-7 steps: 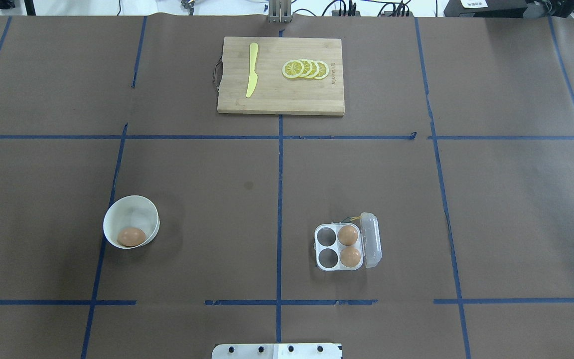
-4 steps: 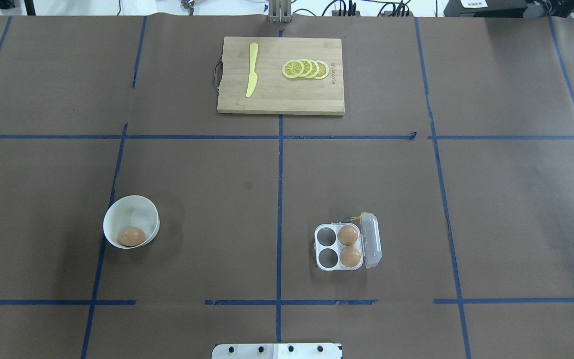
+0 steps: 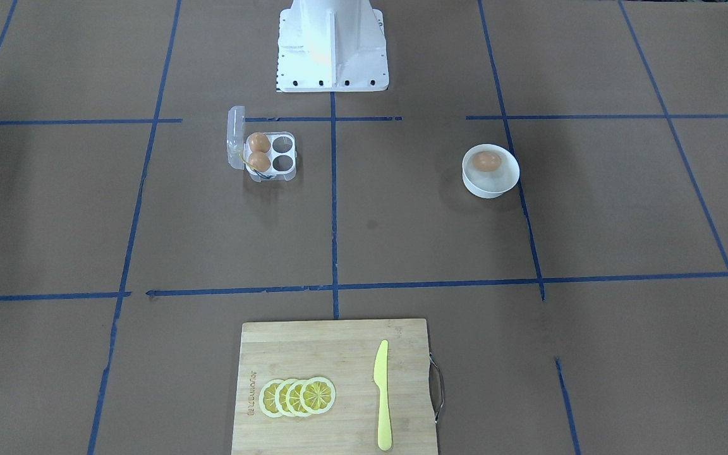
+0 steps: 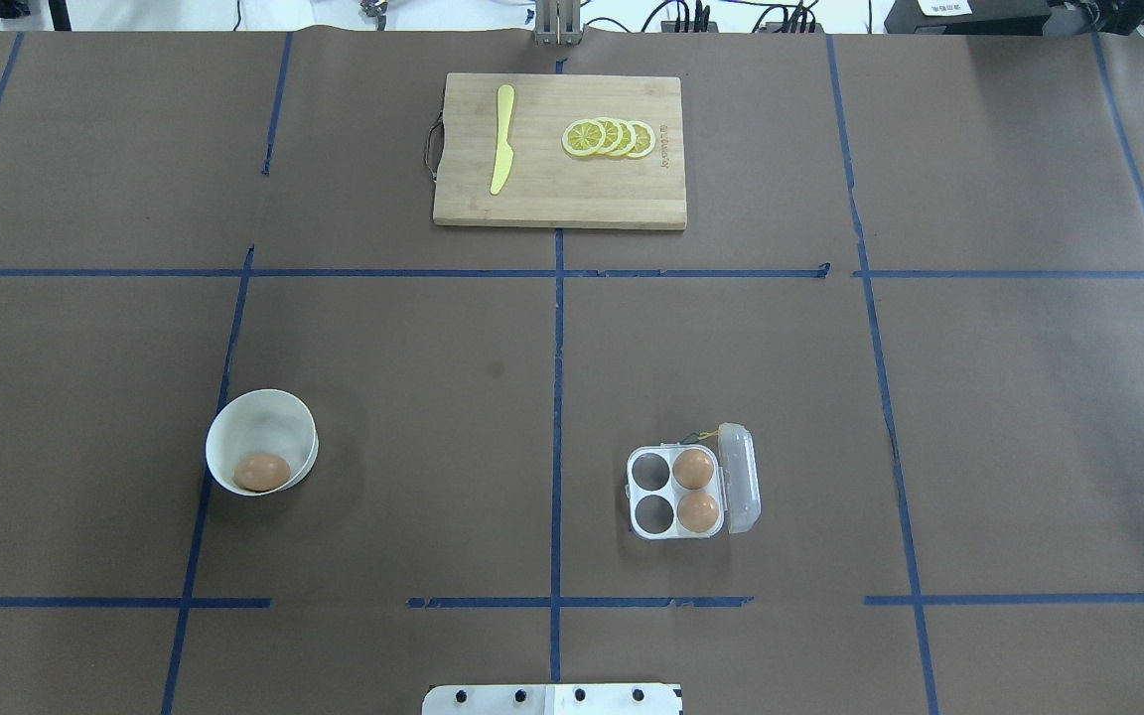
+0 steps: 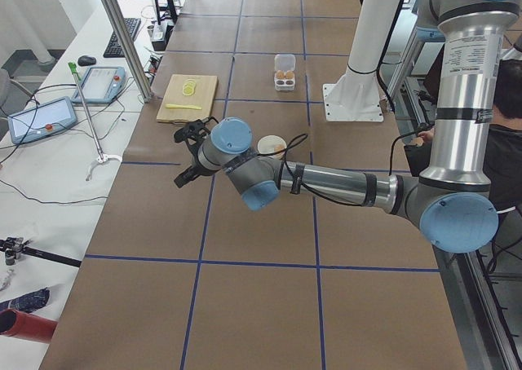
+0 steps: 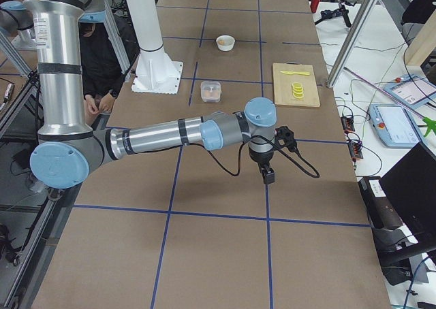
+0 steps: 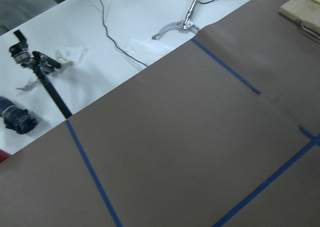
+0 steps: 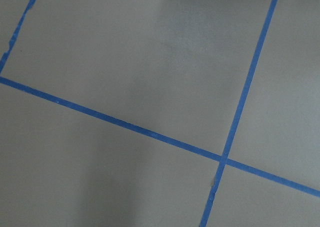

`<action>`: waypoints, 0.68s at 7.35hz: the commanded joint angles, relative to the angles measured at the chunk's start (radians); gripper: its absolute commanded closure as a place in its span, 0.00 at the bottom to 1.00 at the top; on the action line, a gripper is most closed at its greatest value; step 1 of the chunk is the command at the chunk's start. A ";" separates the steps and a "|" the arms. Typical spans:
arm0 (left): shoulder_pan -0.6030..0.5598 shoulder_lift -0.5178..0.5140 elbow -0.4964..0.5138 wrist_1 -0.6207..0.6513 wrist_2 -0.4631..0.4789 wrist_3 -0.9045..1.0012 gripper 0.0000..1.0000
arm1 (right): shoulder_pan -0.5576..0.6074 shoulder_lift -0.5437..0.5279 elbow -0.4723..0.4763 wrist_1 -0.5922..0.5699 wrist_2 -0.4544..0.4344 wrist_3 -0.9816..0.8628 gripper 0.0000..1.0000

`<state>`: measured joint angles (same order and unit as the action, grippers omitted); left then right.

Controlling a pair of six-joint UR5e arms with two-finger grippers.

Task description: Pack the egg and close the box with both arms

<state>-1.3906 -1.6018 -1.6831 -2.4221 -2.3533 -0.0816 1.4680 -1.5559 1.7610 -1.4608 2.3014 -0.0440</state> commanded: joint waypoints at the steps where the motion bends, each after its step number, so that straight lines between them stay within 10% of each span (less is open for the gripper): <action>1: 0.179 -0.018 -0.079 -0.006 0.011 -0.163 0.00 | 0.000 -0.018 -0.003 0.022 0.001 0.004 0.00; 3: 0.388 0.008 -0.179 -0.003 0.188 -0.321 0.00 | 0.000 -0.026 -0.002 0.023 0.003 0.006 0.00; 5: 0.548 0.020 -0.214 0.000 0.265 -0.388 0.23 | 0.000 -0.032 -0.002 0.023 0.003 0.006 0.00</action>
<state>-0.9389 -1.5895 -1.8759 -2.4240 -2.1315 -0.4312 1.4680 -1.5844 1.7592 -1.4377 2.3040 -0.0386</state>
